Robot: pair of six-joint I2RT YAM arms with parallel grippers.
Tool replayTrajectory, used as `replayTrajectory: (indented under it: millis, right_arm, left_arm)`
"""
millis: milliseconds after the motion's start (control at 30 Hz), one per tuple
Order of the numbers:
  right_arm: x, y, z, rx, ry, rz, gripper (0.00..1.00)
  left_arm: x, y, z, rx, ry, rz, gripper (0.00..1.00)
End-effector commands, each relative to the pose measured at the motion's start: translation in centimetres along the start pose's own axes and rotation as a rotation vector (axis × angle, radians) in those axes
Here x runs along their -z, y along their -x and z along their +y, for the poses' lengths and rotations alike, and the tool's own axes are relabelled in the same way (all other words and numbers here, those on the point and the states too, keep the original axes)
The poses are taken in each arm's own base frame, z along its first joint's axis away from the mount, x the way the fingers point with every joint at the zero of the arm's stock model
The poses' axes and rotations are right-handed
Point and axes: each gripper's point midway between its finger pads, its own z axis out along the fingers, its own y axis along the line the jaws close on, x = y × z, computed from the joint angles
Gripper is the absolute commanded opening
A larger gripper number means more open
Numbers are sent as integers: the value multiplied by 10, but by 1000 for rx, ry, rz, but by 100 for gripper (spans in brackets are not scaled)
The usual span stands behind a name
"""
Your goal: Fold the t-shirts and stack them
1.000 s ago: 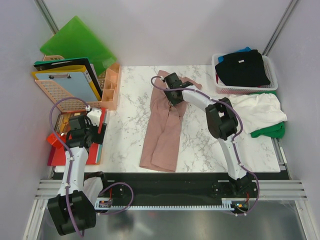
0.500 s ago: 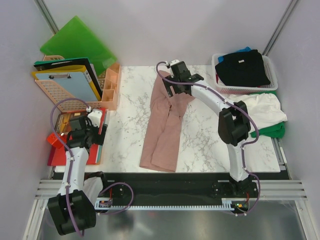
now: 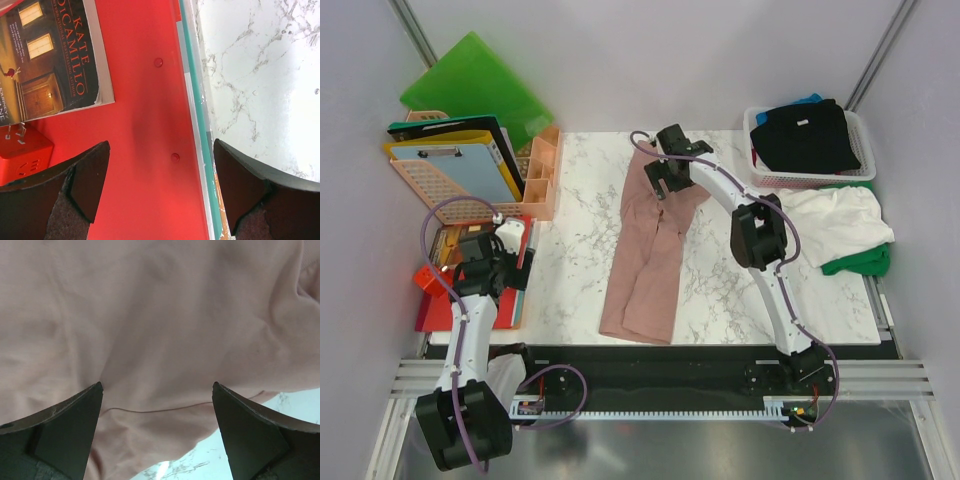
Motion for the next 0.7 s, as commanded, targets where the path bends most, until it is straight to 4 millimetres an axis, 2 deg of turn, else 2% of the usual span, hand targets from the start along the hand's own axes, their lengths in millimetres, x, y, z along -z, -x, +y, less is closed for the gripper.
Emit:
replayTrajectory:
  millis: [0, 33, 133, 200, 233, 267, 333, 367, 467, 500, 533, 667]
  right_arm:
    - [0, -6, -37, -27, -94, 13, 98]
    - [-4, -12, -41, -30, -99, 28, 98]
    - [-10, -15, -57, -44, -125, 24, 98]
    - [-23, -21, -68, -46, -146, 39, 98]
    - [-25, -16, -73, -55, -154, 27, 98]
    - [-38, -25, -74, -62, -155, 51, 98]
    - [-45, -26, -86, -88, -171, 54, 98]
    - [-54, -32, -90, -95, -186, 69, 98]
    - [-60, -29, -112, -117, -303, 32, 98]
    - [-62, -20, -116, -116, -319, -12, 98]
    - [-64, -21, -117, -113, -329, -17, 98]
    - [-62, -5, -117, -122, -325, -71, 98]
  left_arm:
    - [0, 1, 2, -34, 4, -16, 91]
    - [0, 1, 1, -32, 1, -17, 91]
    - [0, 1, 0, -30, -4, -14, 91]
    - [-1, 1, 0, -30, -4, -14, 91]
    - [-1, 0, 0, -29, -5, -8, 91]
    - [-1, 1, 1, -30, -2, -9, 91]
    - [0, 0, 1, -34, -1, -4, 91]
    - [1, 0, 1, -35, -2, -3, 91]
    - [3, -1, 2, -40, 0, 3, 91]
    - [4, -1, 2, -42, -2, 4, 91]
    - [4, -1, 2, -42, 1, 6, 91]
    - [4, -3, 0, -39, -4, 11, 91]
